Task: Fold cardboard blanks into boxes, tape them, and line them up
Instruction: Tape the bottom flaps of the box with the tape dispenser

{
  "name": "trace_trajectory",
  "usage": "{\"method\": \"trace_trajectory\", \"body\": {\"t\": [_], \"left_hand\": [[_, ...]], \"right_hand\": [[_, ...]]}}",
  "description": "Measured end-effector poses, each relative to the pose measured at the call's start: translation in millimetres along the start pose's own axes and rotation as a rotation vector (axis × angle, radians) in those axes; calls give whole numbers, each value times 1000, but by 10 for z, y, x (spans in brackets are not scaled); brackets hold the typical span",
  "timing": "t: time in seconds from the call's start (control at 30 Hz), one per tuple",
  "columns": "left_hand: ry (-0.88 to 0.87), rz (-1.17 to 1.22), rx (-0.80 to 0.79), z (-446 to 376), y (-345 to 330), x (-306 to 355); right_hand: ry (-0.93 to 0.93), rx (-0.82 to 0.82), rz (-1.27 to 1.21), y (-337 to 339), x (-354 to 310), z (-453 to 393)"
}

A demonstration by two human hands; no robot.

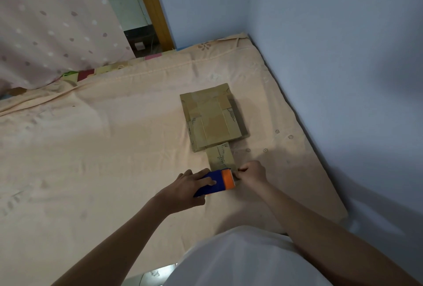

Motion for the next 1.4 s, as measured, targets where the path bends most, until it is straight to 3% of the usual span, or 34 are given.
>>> {"method": "trace_trajectory", "body": {"t": [0.63,1.07,1.13,1.2,1.27,1.4], "left_hand": [[-17,78,21,26,162,-70],[65,32,14,196,135,-216],[62,37,16,199,114,-231],[60,50,11,190,102,-231],[56,56,9,168,110,-222],[50,64,10,163,119,-209]], "right_hand": [[1,30,84,54,-38,16],[16,70,93,34,-35,14],[94,91,145,18,-106,74],[289,74,337,20,-216,90],[490,-20,520,39,-347,80],[638,-231,743,44,-495,-51]]}}
Point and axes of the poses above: each hand's wrist, its own z-axis away from the middle knuckle, its own y-axis out of the back of the hand, x = y × z, the point moved 2 cm from there along -z, towards the middle knuckle, and after that the axes turned 4 degrees about z, right-handed, at the moved point
